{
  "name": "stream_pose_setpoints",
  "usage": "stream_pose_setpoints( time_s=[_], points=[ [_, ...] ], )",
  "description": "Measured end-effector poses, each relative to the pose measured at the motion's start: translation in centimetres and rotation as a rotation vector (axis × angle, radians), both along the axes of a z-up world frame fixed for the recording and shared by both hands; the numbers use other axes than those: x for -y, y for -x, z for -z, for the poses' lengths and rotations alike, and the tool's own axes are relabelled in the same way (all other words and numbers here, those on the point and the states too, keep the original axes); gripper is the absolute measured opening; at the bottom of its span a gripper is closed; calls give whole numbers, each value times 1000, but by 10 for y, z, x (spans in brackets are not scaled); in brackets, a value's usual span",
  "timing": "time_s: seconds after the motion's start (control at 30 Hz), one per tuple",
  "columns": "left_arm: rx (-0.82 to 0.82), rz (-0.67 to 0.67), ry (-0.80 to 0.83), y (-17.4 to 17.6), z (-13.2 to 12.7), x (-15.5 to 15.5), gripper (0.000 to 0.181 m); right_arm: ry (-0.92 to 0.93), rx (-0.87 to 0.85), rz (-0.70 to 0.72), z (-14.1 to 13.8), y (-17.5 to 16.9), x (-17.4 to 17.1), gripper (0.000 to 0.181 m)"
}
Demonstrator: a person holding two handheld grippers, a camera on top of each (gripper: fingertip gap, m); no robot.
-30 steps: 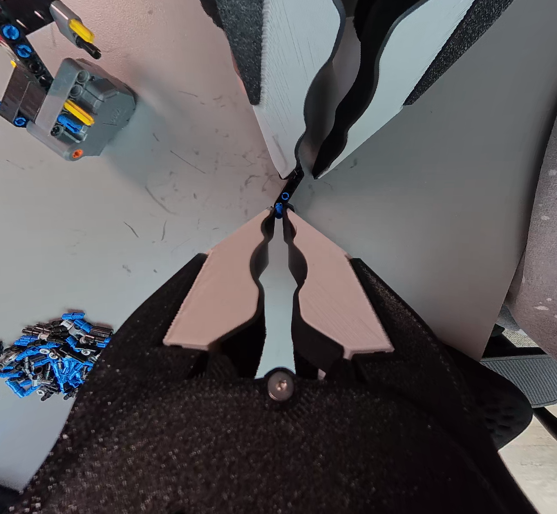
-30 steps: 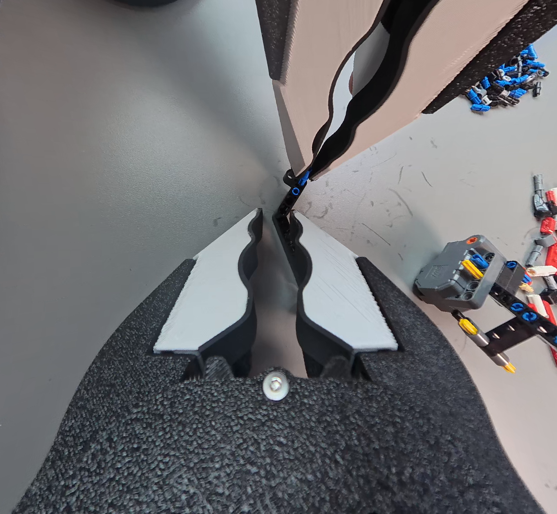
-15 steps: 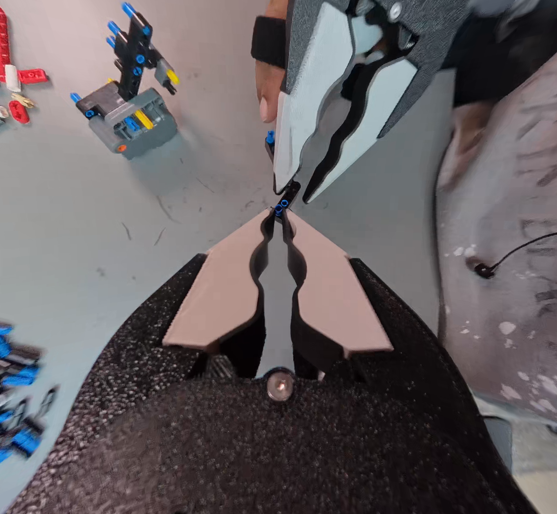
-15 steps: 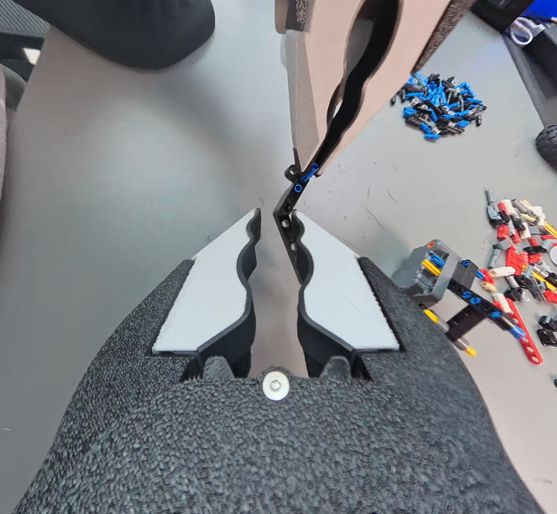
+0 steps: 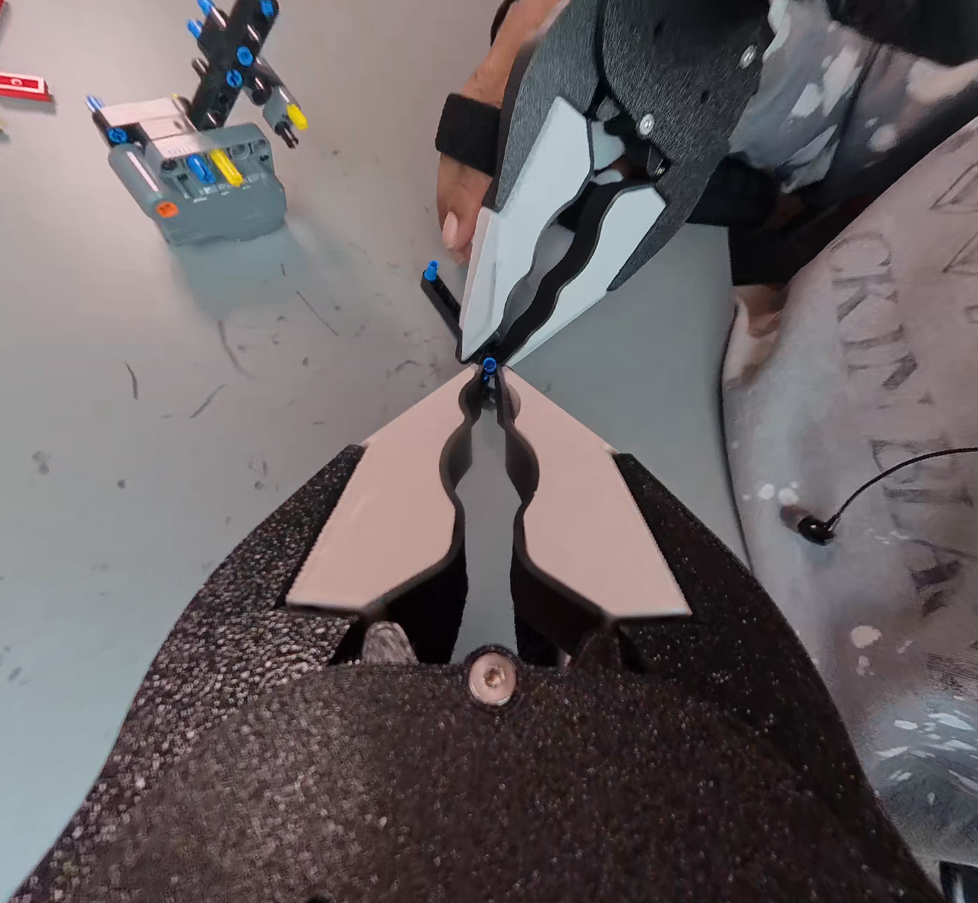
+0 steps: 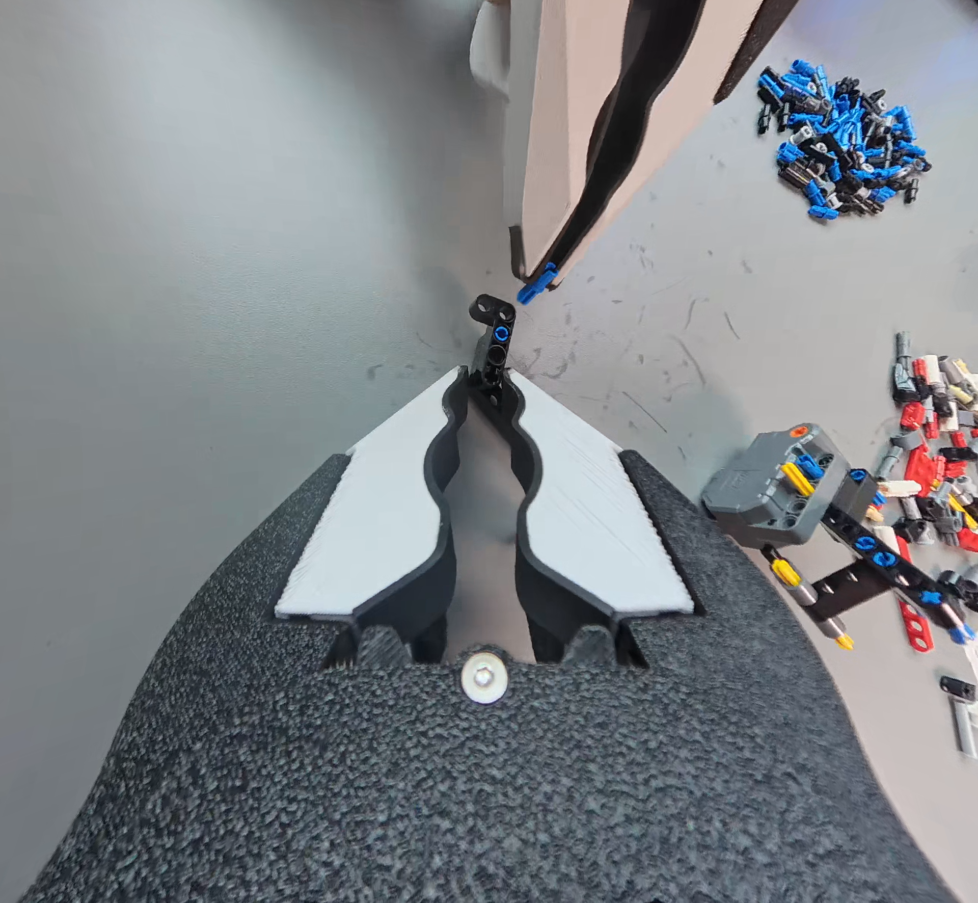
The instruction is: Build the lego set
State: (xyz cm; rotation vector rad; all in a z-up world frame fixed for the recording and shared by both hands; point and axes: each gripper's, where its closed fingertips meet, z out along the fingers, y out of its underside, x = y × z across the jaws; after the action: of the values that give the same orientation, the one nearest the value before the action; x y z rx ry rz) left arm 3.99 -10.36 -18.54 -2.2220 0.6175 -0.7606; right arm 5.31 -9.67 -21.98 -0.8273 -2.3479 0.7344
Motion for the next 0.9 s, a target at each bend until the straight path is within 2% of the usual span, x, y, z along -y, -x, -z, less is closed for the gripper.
stream_pose_setpoints(
  time_s=[0.03,0.1,0.17,0.3,0.4,0.63,0.9],
  points=[
    [60,-6,-12,-1,-7,-1,4,-3,-1,1,0,0,-1,13],
    [223,-29,-26,-2,-23,-4,4,25,-40,3,-9,1,-2,23],
    [408,-59,-32,-1,-40,-6,4,120,-146,-2,-36,5,1,26],
    [773,-52,-35,2,-80,-5,3,238,-473,10,-103,13,0,19],
    [918,-29,-1,0,-92,-4,3,193,-635,40,-125,18,-1,16],
    [1019,-7,31,-2,-97,-4,4,118,-745,34,-134,17,5,4],
    [1043,-170,-58,19,-98,-19,12,192,-816,209,-152,22,-22,4]
  ],
)
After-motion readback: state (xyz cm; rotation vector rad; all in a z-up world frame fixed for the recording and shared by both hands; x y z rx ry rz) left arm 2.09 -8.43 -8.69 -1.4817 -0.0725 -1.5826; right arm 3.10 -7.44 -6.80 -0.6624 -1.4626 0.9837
